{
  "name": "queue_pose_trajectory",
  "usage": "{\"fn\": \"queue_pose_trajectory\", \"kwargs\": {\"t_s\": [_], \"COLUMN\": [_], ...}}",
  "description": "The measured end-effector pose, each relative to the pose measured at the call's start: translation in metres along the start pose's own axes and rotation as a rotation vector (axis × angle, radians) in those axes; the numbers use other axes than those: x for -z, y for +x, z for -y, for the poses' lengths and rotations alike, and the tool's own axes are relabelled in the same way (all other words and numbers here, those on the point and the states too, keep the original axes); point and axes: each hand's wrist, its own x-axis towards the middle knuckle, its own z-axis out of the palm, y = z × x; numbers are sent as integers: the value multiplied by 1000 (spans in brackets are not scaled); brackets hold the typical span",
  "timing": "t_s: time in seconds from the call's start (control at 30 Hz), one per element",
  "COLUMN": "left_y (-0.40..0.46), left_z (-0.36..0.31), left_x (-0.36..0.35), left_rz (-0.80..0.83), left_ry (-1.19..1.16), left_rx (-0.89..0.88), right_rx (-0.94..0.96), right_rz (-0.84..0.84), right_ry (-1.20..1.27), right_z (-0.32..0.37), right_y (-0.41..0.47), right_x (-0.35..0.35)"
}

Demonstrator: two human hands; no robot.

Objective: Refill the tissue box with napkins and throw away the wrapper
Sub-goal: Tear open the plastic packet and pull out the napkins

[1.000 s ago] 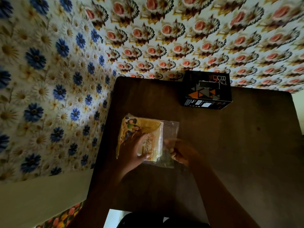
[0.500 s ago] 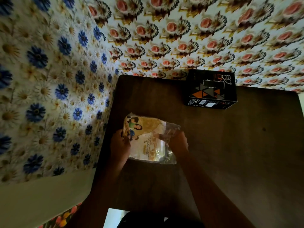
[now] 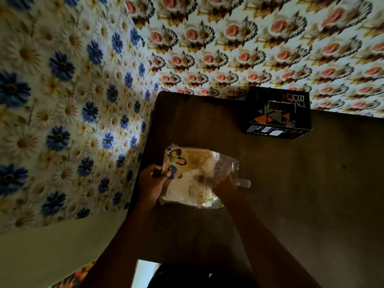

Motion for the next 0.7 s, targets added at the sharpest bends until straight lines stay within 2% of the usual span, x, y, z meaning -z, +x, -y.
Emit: {"fn": "queue_pose_trajectory", "kwargs": {"t_s": [0.13, 0.2, 0.3, 0.37, 0.47, 0.6, 0.7], "left_y": [3, 1, -6, -12, -24, -18, -4], "left_z": [-3, -7, -11, -17, -37, -45, -37], "left_x": [2, -3, -16, -27, -33, -21, -8], "left_rz": [-86, -110, -81, -39, 43, 124, 79], "left_ry": [22, 99, 279, 289, 132, -300, -213], "left_rx": [-45, -133, -291, -292, -120, 228, 214], "right_rx": [94, 104, 136, 171, 175, 130, 214], "right_rz": [-115, -138, -213, -227, -119, -24, 46], "right_ry": [51, 118, 158, 104, 24, 192, 308], "right_z": [6, 4, -8, -6, -6, -6, -6], "right_y": [-18, -30, -39, -43, -46, -52, -53], "right_x": [18, 33, 43, 42, 39, 42, 43]}}
